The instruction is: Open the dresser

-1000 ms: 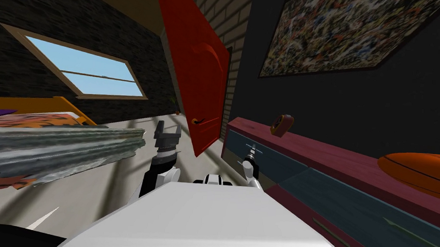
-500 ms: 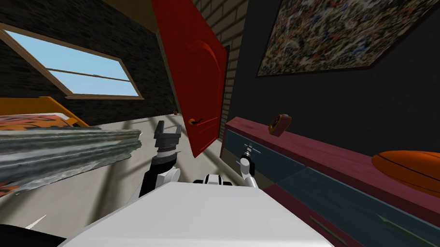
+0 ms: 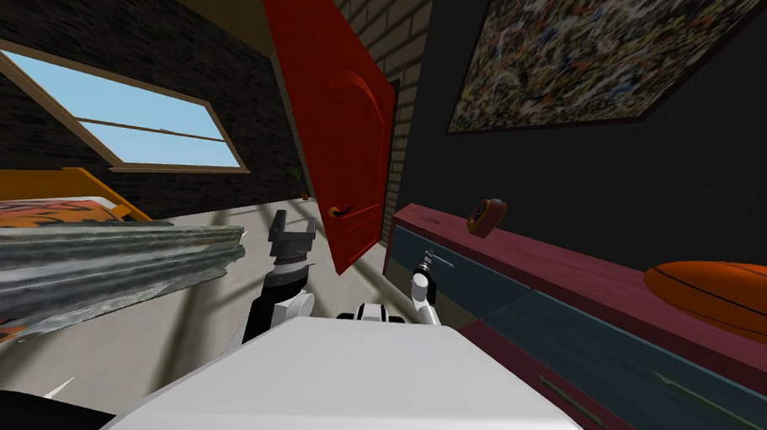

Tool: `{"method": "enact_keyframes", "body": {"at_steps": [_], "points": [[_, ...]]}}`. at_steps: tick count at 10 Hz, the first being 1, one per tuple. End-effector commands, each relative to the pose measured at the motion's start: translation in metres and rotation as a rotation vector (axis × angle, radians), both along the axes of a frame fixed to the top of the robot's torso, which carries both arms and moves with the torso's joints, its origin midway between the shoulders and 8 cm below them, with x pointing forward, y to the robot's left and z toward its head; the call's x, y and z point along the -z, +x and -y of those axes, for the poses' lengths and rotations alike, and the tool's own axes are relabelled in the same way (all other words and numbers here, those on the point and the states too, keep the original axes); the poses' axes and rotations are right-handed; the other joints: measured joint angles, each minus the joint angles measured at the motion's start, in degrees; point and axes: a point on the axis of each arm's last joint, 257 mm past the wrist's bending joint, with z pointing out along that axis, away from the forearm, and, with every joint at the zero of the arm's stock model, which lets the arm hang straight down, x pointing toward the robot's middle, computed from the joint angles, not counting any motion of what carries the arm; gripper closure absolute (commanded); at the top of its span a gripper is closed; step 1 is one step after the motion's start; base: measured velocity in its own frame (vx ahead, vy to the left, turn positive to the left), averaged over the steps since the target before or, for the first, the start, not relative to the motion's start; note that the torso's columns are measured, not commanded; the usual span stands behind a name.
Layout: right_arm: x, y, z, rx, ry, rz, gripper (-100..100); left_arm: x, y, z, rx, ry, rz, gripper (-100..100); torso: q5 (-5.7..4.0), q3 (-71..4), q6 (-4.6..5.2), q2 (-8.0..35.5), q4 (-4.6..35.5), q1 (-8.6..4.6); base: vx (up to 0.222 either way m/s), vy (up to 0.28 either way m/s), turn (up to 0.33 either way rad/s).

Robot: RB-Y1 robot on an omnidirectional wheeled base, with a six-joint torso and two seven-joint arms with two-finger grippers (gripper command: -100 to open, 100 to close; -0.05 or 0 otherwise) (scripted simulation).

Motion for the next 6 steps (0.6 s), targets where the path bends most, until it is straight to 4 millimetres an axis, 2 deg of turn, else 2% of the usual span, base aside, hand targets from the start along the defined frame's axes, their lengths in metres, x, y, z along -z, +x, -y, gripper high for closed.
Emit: {"method": "enact_keyframes", "body": {"at_steps": [1, 2, 4, 6], "points": [[-0.0014, 0.0019, -0.0006, -0.001, 0.001, 0.001, -100, 0.0, 0.0, 0.0, 0.0, 0.0, 0.0, 0, -0.04, -0.1, 0.0, -0.2, 0.0, -0.16, 0.058, -0.035, 0.001], [-0.0017, 0.0023, -0.0008, -0.001, 0.0, 0.0, 100, 0.0, 0.0, 0.0, 0.0, 0.0, 0.0, 0, -0.03, -0.1, -0.01, -0.1, 0.0, -0.03, 0.008, -0.006, 0.001], [-0.0051, 0.0049, -0.0053, -0.006, 0.0, 0.003, 100, 0.0, 0.0, 0.0, 0.0, 0.0, 0.0, 0, 0.1, 0.3, 0.02, 0.5, 0.2, 0.35, -0.111, 0.082, -0.026], [-0.0086, 0.0075, -0.0098, -0.011, -0.001, 0.006, 100, -0.0001, 0.0001, 0.0001, 0.0, 0.0, 0.0, 0, 0.11, 0.3, 0.01, 0.6, 0.2, 0.24, -0.178, 0.108, -0.018]]}}
